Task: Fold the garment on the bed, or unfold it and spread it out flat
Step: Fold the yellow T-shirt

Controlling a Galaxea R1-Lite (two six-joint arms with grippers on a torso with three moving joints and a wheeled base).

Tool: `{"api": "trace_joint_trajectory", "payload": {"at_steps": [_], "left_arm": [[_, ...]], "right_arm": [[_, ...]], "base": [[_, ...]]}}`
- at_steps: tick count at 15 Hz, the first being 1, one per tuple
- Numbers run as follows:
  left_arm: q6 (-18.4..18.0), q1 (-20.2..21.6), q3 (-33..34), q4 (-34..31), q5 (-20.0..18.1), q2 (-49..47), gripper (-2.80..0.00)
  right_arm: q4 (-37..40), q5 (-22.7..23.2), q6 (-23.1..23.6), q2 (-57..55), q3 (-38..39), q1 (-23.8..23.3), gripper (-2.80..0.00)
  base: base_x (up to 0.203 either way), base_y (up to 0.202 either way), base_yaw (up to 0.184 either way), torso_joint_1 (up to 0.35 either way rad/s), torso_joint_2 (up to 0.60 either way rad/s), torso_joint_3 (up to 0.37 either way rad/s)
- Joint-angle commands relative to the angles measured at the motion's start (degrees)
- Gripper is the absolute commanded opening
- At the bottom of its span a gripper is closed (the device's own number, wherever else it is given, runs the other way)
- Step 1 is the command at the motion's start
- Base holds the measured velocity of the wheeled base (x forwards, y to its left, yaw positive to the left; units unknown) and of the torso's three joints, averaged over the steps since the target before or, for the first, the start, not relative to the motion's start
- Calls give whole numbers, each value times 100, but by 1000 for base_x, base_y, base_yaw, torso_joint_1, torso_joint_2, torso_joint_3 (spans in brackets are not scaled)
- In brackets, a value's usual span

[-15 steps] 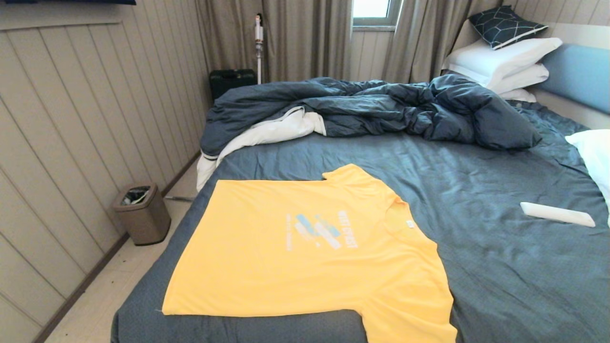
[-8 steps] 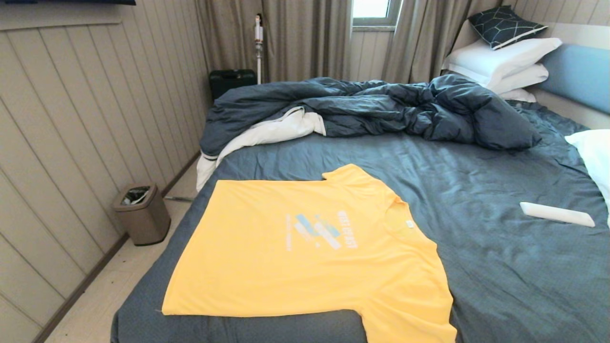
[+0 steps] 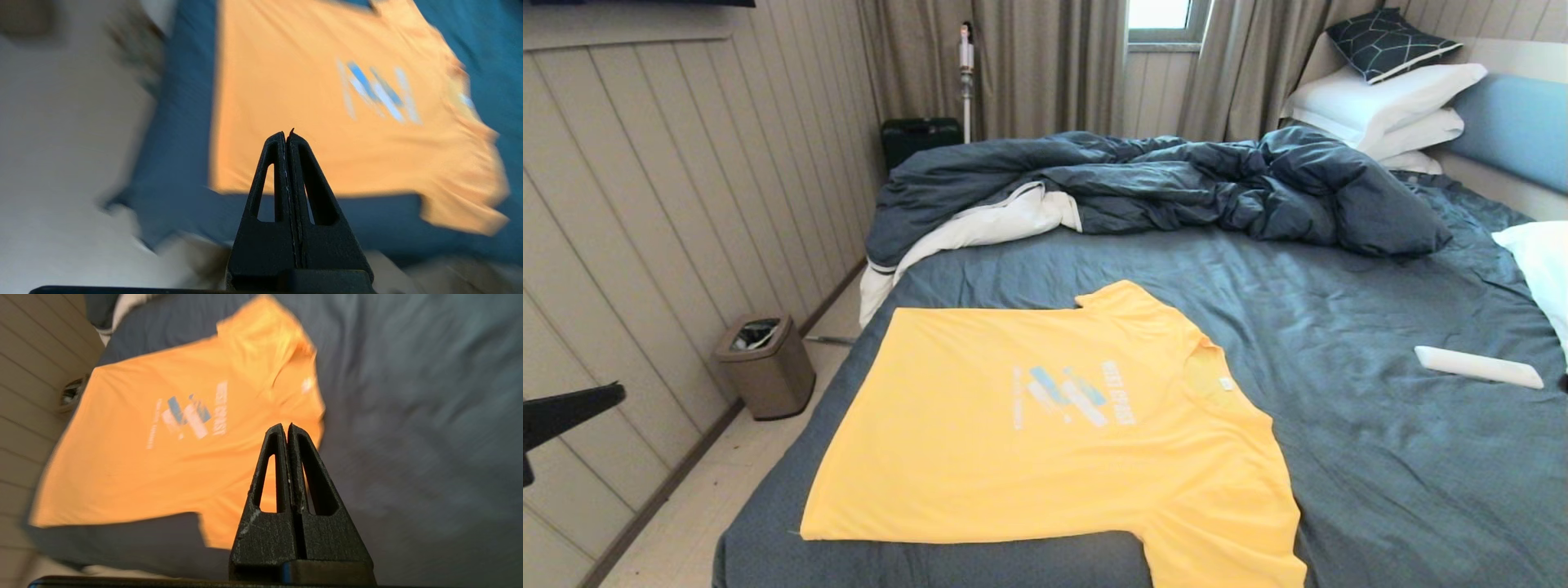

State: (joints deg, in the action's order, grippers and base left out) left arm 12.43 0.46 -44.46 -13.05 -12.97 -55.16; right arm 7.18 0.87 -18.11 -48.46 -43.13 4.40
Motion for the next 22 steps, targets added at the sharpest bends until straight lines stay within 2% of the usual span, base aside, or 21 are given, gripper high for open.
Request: {"api": "trace_joint_trajectory", "payload": {"at_steps": [1,3,5,6,7,8,11,13,15,19,22], "left_arm": [[378,2,-512,-475,-931,-1173,-280],[547,5,-770,-890,-1665,-1710,-280],[553,14,-846,-1010,-2141,-2165,-280],[470,18,-857,-1028,-2297,-2352,-280],[275,29,-866,-1031,-2392,-2564,-280],[23,68,-865,-1027,-2433,-2764,-280],[-890,483,-817,-1052,-2621,-3367,-280],[-1261,761,-757,-1050,-2834,-3654,-280],[-1372,817,-703,-1026,-2873,-3883,-280],[-1390,882,-634,-893,-2878,-4422,-280],[-1520,1023,-408,-408,-2814,-4825,-280]], "right_arm": [[166,72,-776,-1667,-420,-51,-280],[677,575,-1079,-2391,-728,-231,-280],[1362,1791,-1016,-2920,-1133,-916,-280],[1779,2327,-748,-3147,-1318,-1325,-280],[2346,2841,-224,-3363,-1529,-1734,-280],[2829,3139,446,-3618,-1700,-2050,-280],[3694,3371,2093,-4067,-1908,-2606,-280],[3733,3384,2547,-4231,-1758,-2635,-280],[3703,3414,2688,-4309,-1755,-2606,-280],[3552,3420,2666,-4501,-1870,-2593,-280],[3536,3428,2640,-4615,-2038,-2593,-280]], "base": [[0,0,0,0,0,0],[0,0,0,0,0,0],[0,0,0,0,0,0],[0,0,0,0,0,0],[0,0,0,0,0,0],[0,0,0,0,0,0],[0,0,0,0,0,0],[0,0,0,0,0,0],[0,0,0,0,0,0],[0,0,0,0,0,0],[0,0,0,0,0,0]]}}
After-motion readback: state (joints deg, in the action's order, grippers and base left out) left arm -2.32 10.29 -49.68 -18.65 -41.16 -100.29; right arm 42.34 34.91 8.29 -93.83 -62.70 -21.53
